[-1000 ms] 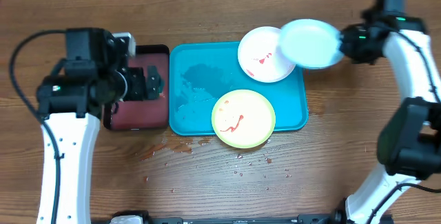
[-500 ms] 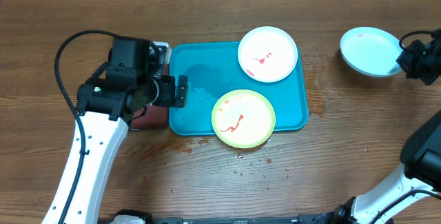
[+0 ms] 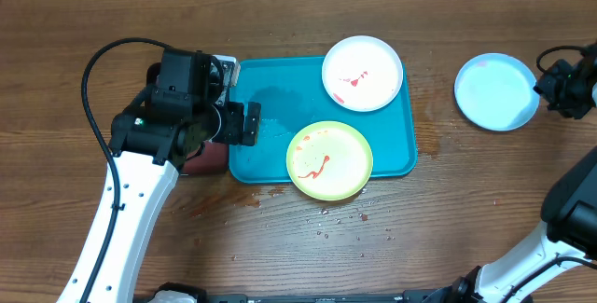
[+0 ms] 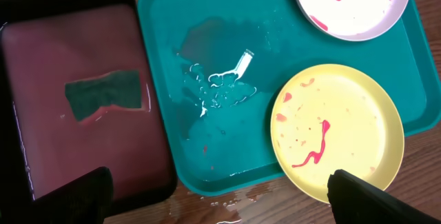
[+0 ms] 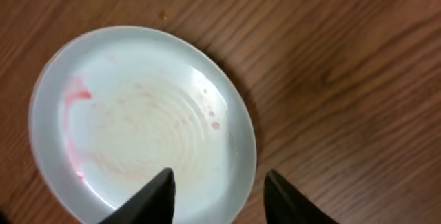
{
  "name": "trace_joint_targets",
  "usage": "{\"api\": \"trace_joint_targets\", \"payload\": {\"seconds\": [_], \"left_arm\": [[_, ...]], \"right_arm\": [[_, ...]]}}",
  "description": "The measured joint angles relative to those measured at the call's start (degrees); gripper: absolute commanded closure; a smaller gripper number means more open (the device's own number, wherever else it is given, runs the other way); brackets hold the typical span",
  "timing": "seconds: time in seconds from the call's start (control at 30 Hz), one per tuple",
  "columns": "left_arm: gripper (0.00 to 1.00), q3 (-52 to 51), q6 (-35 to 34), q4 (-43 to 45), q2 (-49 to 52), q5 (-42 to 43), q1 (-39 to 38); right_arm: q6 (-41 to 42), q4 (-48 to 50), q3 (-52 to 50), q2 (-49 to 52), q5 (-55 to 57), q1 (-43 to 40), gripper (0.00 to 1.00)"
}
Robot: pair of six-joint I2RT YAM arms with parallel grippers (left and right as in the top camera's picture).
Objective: Clean dirty plates on tray and stack at the side
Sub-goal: 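Move the right gripper back to the yellow plate rim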
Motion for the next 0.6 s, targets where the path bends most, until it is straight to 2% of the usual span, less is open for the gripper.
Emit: {"api": "trace_joint_targets", "payload": {"seconds": [0.27, 0.47, 0.6], "left_arm": [[0.0, 0.0, 0.0, 0.0, 0.0, -0.1, 0.0], [0.0, 0.0, -0.1, 0.0, 0.0, -0.1, 0.0], [0.0, 0.0, -0.2, 0.0, 0.0, -0.1, 0.0]], "right_arm": [[1.8, -4.5, 0.0, -1.7, -3.7, 0.5, 0.56], [1.3, -10.3, 0.0, -9.8, -4.9, 6.8, 0.55], [0.6, -14.8, 0.1, -14.0, -5.6, 15.8, 0.42]]}}
